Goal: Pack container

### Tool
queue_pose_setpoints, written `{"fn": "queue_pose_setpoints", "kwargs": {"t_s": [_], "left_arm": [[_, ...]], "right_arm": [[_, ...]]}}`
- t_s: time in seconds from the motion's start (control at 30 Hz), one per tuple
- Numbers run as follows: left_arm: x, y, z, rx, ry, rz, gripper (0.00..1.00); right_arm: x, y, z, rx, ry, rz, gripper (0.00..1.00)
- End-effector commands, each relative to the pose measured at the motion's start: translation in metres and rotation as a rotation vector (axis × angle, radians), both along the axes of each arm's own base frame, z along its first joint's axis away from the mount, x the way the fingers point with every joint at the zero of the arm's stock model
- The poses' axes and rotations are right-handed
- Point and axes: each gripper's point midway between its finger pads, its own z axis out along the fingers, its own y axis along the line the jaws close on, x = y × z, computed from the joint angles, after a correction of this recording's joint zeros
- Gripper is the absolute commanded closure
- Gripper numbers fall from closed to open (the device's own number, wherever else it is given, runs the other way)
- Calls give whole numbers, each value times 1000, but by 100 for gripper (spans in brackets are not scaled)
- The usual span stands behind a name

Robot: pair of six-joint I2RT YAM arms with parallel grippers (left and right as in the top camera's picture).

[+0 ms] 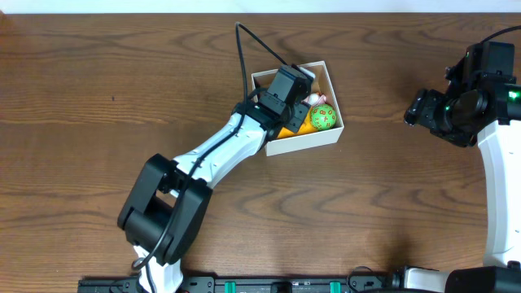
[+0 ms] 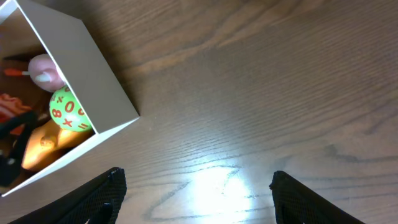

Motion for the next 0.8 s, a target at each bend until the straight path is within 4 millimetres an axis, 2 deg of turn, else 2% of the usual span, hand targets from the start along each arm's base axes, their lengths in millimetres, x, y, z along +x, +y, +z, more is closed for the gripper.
{"fn": "queue_pose_setpoints", "kwargs": {"t_s": [0.0,0.1,0.2,0.3,0.43,0.53,0.6,0.67,0.77], "left_arm": [[3,-9,10,16,-52,-49,44],[0,-13,16,11,-62,-61,25],[0,-14,31,-7,-87,-61,4],[-1,-12,57,-35,-128,-57,2],[-8,-6,109,-88,-203,-54,2],[-20,6,152,-120,-257,-43,2],[-31,20,171,-125,-266,-34,2],[-45,42,185,-125,-245,1,2],[-62,84,188,-115,-157,103,2]], "right_arm": [[-2,0,0,-2,5,8,22],[-2,0,0,-1,7,8,23],[-3,0,0,-1,7,8,23],[-3,0,0,0,9,8,23],[-2,0,0,-8,2,35,19],[2,1,1,-12,-16,50,18],[6,7,3,-5,-40,114,21],[9,14,4,-5,-54,163,32],[12,24,-7,-8,-44,196,57]]}}
